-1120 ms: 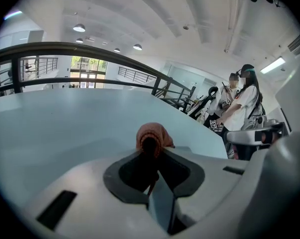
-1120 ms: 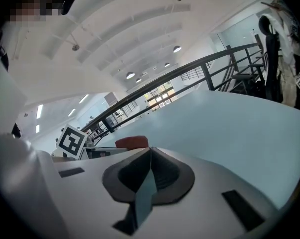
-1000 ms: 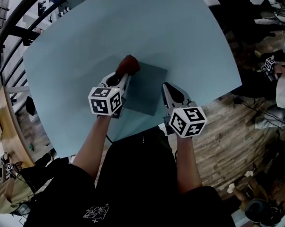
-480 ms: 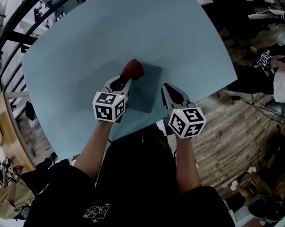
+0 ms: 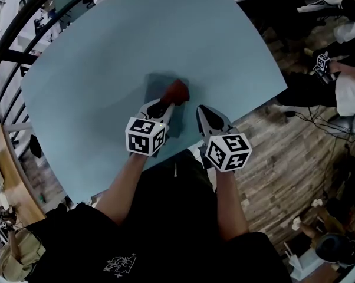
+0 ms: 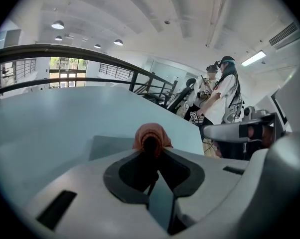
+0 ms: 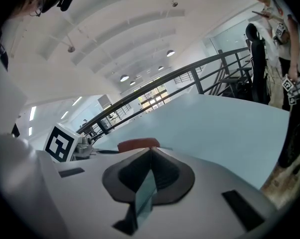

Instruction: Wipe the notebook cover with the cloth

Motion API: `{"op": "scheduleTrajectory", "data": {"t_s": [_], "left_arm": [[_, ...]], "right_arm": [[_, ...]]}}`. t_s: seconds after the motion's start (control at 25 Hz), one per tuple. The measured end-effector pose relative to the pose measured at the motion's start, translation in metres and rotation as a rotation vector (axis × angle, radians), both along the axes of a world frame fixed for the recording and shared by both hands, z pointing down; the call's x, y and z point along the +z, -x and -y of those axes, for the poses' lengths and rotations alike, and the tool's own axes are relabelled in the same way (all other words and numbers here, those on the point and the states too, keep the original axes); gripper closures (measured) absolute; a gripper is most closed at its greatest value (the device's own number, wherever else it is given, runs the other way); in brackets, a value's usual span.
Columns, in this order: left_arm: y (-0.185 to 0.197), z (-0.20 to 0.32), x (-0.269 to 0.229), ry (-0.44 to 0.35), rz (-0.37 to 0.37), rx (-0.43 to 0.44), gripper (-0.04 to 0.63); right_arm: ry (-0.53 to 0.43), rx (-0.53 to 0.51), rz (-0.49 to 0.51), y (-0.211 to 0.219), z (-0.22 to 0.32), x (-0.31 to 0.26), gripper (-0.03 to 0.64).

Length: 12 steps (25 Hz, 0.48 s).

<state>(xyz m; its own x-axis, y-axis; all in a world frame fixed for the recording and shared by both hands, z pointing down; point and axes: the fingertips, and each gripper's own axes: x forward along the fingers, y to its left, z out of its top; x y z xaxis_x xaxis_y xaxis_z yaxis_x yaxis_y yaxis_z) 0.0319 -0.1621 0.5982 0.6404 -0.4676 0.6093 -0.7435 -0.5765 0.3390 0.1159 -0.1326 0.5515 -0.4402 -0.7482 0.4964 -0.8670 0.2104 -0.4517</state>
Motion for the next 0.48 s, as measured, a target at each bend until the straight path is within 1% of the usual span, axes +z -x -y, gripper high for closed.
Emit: {"op": "scheduleTrajectory", "data": {"t_s": [0.28, 0.48], "left_arm": [[-0.015, -0.005, 0.006, 0.014, 0.000, 0.032, 0.525], [-0.015, -0.010, 0.014, 0.021, 0.016, 0.050, 0.525]], "right_arm": [[0.013, -0.015, -0.012, 0.002, -0.012, 0.005, 0.609], [0.025, -0.006, -0.015, -0.004, -0.016, 0.010, 0.609]]}}
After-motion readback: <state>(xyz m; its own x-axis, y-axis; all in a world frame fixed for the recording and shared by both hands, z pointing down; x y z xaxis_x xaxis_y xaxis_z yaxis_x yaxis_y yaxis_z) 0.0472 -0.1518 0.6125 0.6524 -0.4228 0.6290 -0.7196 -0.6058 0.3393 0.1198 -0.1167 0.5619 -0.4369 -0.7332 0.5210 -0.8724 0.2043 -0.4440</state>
